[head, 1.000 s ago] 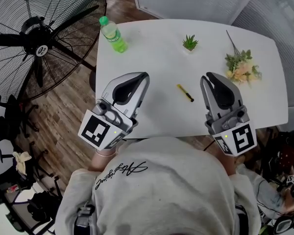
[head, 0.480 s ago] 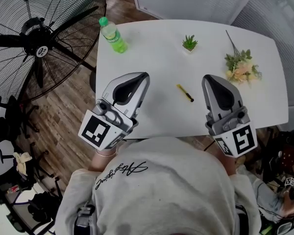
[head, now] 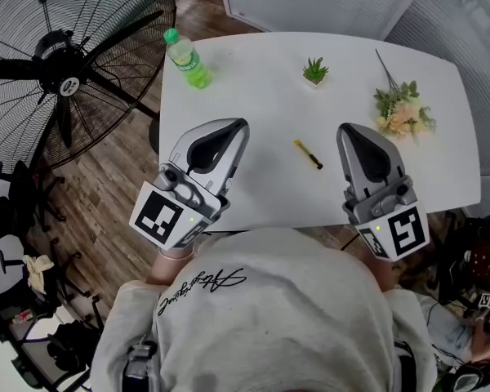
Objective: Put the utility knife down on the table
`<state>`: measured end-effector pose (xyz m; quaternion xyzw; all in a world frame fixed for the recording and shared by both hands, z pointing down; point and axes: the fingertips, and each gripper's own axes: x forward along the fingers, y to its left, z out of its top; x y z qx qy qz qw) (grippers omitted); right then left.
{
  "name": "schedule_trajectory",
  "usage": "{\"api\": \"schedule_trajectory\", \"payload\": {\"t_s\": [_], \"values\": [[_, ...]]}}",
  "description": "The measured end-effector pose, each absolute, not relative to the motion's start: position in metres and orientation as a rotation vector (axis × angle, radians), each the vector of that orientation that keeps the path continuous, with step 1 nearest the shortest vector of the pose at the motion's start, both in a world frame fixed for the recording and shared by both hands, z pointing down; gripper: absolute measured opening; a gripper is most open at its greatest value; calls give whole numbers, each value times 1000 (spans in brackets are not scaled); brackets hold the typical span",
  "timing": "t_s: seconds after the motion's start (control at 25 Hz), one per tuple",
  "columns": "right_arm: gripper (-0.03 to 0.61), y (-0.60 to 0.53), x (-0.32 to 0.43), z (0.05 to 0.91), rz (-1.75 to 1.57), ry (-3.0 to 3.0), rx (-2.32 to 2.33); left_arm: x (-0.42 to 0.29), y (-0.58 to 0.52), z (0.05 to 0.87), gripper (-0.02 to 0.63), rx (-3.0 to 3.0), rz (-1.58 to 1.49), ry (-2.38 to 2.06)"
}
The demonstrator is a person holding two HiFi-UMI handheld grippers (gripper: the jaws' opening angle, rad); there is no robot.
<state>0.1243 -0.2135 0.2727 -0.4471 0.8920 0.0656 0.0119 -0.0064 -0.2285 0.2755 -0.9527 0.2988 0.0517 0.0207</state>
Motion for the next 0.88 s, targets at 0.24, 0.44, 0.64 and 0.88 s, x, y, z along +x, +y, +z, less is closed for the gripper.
{"api": "schedule_trajectory", "payload": {"t_s": [0.24,0.44,0.64,0.88], "values": [[2,-214,127,273,206,2776,-1413,-6,-228,275,0,-2953,161,918],[2,-213,127,276,203,2781,-1425,-6,-227,275,-1,-2952,161,916],[2,-212,127,277,203,2780,-1430,-5,-227,276,-1,-2955,156,915],[2,-212,127,280,193,2778,-1443,-6,-227,278,-1,-2960,155,919]]}}
